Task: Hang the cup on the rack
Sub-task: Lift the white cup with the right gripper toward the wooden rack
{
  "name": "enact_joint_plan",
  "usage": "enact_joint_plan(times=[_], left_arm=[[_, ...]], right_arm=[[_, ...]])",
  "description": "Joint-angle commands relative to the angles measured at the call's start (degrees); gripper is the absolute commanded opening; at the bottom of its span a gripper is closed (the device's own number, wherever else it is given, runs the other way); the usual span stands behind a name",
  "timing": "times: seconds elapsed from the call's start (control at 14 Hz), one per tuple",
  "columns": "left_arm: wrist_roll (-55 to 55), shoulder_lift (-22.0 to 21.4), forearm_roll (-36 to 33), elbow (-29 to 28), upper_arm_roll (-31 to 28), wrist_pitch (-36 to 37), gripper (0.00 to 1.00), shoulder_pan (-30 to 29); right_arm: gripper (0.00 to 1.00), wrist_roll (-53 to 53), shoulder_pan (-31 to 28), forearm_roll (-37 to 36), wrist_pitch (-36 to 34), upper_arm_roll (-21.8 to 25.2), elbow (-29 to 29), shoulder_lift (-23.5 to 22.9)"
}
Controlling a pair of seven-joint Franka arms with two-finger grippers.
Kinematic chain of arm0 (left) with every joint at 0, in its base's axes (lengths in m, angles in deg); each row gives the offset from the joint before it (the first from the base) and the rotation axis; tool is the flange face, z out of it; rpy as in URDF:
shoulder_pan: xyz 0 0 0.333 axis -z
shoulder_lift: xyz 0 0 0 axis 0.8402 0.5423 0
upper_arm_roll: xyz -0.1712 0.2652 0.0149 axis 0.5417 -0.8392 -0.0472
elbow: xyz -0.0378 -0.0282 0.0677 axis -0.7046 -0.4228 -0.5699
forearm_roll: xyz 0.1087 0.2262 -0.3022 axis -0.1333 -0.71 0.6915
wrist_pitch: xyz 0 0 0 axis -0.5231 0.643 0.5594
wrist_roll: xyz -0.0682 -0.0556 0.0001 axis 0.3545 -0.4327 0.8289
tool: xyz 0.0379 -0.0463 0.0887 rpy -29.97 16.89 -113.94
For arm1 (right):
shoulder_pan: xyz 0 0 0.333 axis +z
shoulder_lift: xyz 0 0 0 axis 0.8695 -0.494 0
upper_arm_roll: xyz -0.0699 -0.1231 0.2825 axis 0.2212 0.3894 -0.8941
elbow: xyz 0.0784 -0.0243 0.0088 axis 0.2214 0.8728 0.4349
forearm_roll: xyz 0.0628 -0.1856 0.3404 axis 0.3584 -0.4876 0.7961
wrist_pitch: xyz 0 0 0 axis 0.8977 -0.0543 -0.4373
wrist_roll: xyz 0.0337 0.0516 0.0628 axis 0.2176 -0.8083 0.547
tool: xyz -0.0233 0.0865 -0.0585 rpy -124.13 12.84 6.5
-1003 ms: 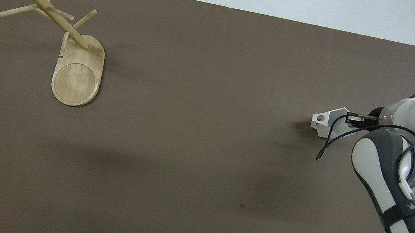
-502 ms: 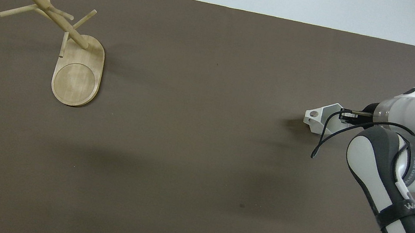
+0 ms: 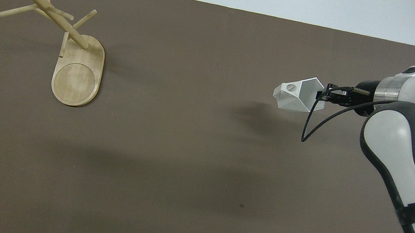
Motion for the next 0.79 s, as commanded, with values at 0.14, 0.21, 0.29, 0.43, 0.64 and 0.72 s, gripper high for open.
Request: enact_joint_plan(times=[0.14, 0.21, 0.29, 0.43, 0.64, 0.72], left_arm=[[0.46, -2.16, -0.27, -2.7, 0.61, -0.09, 1.0, 0.13], [0.54, -2.16, -0.09, -2.62, 0.7, 0.17, 1.0, 0.39], [1.85, -2.16, 0.34, -2.62, 0.79, 0.18, 1.0, 0.65], [6.68, -2.08, 1.4, -2.62, 0.88, -0.35, 1.0, 0.75], [12.99, -2.25, 7.27, -3.5, 1.14, -1.4, 1.0, 1.01], [15.72, -2.6, 8.34, -3.93, 1.23, -1.75, 1.0, 2.05]], right_arm=[[0.0, 5.3, -0.59, 16.6, -4.29, -2.88, -2.97, -0.06], [0.0, 5.48, -0.59, 18.62, -3.85, -4.2, -3.32, -0.06], [0.0, 5.31, -0.59, 21.16, -3.24, -5.34, -3.58, -0.06], [0.0, 4.87, -0.33, 26.09, -1.57, -7.11, -3.5, -0.06], [0.0, 0.84, 0.03, 26.64, 3.41, -12.89, -3.5, -0.41], [0.0, 0.3, 0.03, 26.64, 7.27, -15.7, -3.58, -0.94]])
